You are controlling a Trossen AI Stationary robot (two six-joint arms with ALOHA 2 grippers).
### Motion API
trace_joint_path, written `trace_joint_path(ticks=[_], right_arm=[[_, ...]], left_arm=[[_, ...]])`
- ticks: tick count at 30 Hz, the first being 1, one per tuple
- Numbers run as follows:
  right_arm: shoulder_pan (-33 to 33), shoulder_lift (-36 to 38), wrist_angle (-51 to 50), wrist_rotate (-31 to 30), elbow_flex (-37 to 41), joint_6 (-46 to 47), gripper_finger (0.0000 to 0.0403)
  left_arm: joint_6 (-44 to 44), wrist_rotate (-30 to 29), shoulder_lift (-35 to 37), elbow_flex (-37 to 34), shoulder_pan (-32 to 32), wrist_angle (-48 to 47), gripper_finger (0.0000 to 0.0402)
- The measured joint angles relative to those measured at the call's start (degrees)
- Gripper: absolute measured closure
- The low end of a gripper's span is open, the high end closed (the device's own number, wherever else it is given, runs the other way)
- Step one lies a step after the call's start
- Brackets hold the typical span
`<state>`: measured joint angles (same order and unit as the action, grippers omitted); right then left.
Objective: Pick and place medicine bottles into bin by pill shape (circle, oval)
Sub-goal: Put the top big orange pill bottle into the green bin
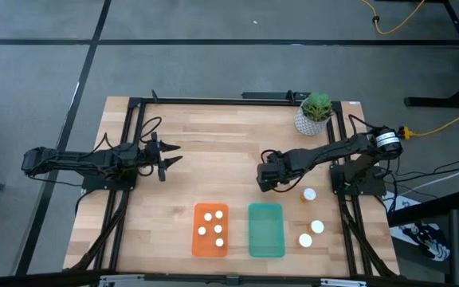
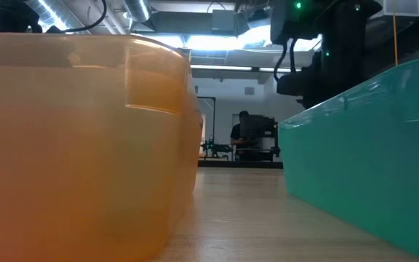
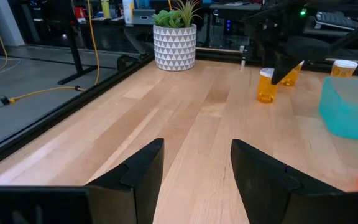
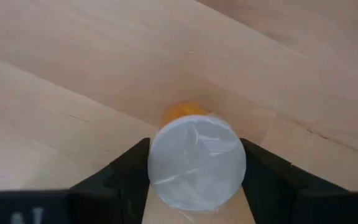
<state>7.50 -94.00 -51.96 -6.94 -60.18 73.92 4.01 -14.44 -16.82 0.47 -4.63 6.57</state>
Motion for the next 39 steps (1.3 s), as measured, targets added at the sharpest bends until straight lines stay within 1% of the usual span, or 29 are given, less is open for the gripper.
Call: trace_joint_path(ticks=[3, 7, 11, 13, 17, 23, 32, 36, 39], right_arm=[[0.65, 0.63, -0.63, -0.04, -2.02, -0.81, 0.0193], [1.90, 2.15, -5.84, -2.37, -6.51, -1.56, 0.0193], [3.78, 2.60, -10.63, -4.47, -12.26, -4.96, 0.0189], [5.10, 2.60, -10.82, -4.47, -14.62, -7.02, 0.0188], [7.76, 2.60, -10.54, -4.52, -18.11, -8.06, 0.0190], [12.07, 2.60, -12.37, -4.14, -18.81, -6.65, 0.0190], [21.17, 1.81, -10.38, -3.79, -18.67, -3.62, 0.0190], [22.79, -0.19, -8.47, -3.17, -18.65, -3.57, 0.0190], [22.78, -2.05, -7.03, -1.00, -18.65, -3.47, 0.0190]], left_arm=[[0.00, 0.00, -0.01, 0.00, 0.01, 0.00, 0.0223], [0.00, -0.01, 0.00, 0.00, 0.01, 0.00, 0.0223], [-0.01, -0.01, -0.01, 0.00, 0.00, -0.01, 0.0223], [-0.02, -0.01, -0.01, 0.00, 0.01, -0.01, 0.0223], [-0.02, -0.01, 0.00, 0.00, -0.01, -0.02, 0.0223], [-0.02, -0.01, 0.00, 0.00, -0.01, -0.02, 0.0223], [-0.02, -0.01, -0.01, 0.00, -0.01, -0.04, 0.0223], [0.00, -0.01, -0.02, 0.00, -0.01, -0.04, 0.0223], [0.00, -0.01, -0.01, 0.00, -0.01, -0.04, 0.0223]])
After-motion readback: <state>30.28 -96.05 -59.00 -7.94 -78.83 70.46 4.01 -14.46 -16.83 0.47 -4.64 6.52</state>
